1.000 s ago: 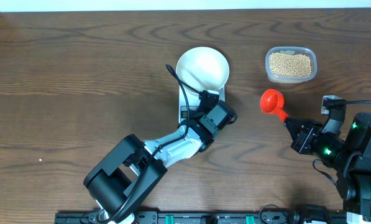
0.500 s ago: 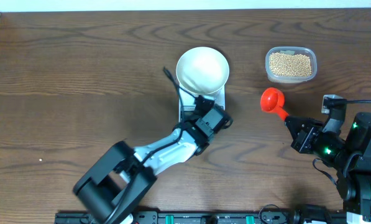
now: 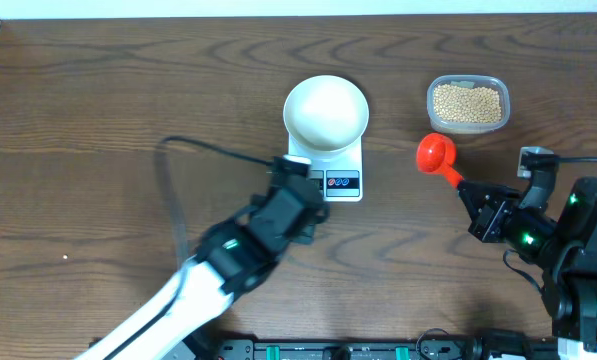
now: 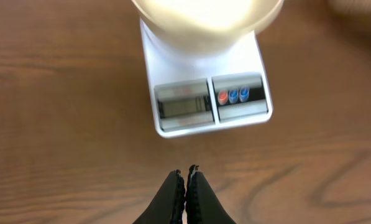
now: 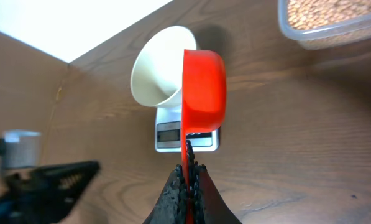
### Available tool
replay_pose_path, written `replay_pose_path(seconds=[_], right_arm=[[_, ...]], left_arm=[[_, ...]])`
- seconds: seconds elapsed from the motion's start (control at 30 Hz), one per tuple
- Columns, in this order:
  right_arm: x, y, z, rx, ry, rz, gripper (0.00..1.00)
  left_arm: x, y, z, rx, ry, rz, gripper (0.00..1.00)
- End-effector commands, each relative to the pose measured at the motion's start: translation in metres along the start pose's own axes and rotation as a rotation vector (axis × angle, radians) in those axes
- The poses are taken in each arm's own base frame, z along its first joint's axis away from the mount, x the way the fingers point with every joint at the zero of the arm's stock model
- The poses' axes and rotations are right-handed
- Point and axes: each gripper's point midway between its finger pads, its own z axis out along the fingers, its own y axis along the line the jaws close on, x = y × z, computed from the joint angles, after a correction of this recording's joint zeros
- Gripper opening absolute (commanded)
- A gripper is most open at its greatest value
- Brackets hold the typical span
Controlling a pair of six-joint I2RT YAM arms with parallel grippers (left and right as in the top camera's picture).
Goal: Scoop item into bowl and weigh 50g on scale
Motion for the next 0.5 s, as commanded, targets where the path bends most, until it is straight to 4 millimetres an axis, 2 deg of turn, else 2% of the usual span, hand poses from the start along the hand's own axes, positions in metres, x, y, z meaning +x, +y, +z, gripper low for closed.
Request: replay_pose_path(seconds=[0.0, 0.07, 0.17, 0.3, 0.4, 0.47], right_arm=[[-0.009, 0.011, 0.005, -0.058, 0.034, -0.027, 0.01], [-0.017, 0.009, 0.013, -0.056, 0.057, -0.026, 0.01], [-0.035, 0.009, 0.022, -0.053, 0.067, -0.032, 0.01], [-0.074, 0.016, 0.028, -0.053, 0.014, -0.071, 0.01], [-0.096, 0.019, 0.03, -0.034, 0.0, -0.08, 0.01], [-0.106, 0.013, 0.032, 0.017, 0.003, -0.088, 0.01]], left_arm=[[-0.034, 0.015, -0.034, 0.05, -0.102, -0.08, 0.07], [-0.055, 0.03, -0.048, 0.053, -0.158, -0.103, 0.07], [-0.087, 0.062, -0.062, -0.004, -0.231, -0.142, 0.07], [-0.123, 0.106, -0.074, -0.079, -0.286, -0.189, 0.07], [-0.139, 0.131, -0.074, -0.066, -0.286, -0.258, 0.07], [-0.144, 0.144, -0.07, -0.05, -0.275, -0.297, 0.07]])
